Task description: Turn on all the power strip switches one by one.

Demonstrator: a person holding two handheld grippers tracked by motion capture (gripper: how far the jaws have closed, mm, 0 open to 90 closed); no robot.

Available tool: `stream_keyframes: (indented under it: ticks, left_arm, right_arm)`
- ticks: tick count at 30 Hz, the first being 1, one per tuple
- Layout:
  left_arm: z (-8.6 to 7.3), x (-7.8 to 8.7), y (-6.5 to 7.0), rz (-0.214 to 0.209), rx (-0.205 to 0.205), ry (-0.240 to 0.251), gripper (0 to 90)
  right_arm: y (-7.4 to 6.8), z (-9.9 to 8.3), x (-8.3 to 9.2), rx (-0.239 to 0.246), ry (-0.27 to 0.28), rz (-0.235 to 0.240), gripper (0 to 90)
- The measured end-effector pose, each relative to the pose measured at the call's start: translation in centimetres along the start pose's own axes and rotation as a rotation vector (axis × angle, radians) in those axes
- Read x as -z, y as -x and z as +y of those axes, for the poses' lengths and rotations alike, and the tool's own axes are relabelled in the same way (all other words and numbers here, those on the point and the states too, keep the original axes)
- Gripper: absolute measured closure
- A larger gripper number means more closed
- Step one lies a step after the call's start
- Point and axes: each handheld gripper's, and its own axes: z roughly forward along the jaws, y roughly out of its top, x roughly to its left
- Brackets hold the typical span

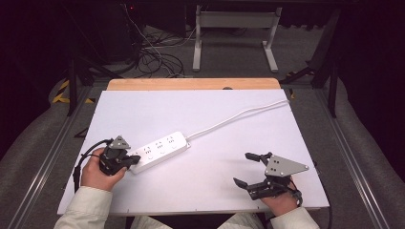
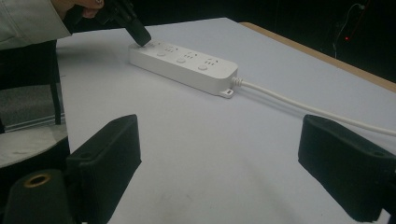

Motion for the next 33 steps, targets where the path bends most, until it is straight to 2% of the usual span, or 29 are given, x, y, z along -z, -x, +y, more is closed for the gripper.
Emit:
stream_keyframes:
  ticks: [11,22,33]
  left_arm:
    - [-0.11,-0.20,-0.03,-0.002,0.009,0.008,90.0]
    - [-0.14,-0.26,0.05,0.005,-0.001,-0.001,90.0]
    - [-0.43,-0.39,-0.11,-0.003,0.017,0.015,90.0]
  right_arm:
    - [-0.03,0.00,-0.05,0.004,-0.002,0.004,13.0]
    - [-0.11,0.03,-0.03,0.006,-0.001,0.007,13.1]
    - [-0.22,0.07,-0.05,0.011,-0.004,0.006,13.1]
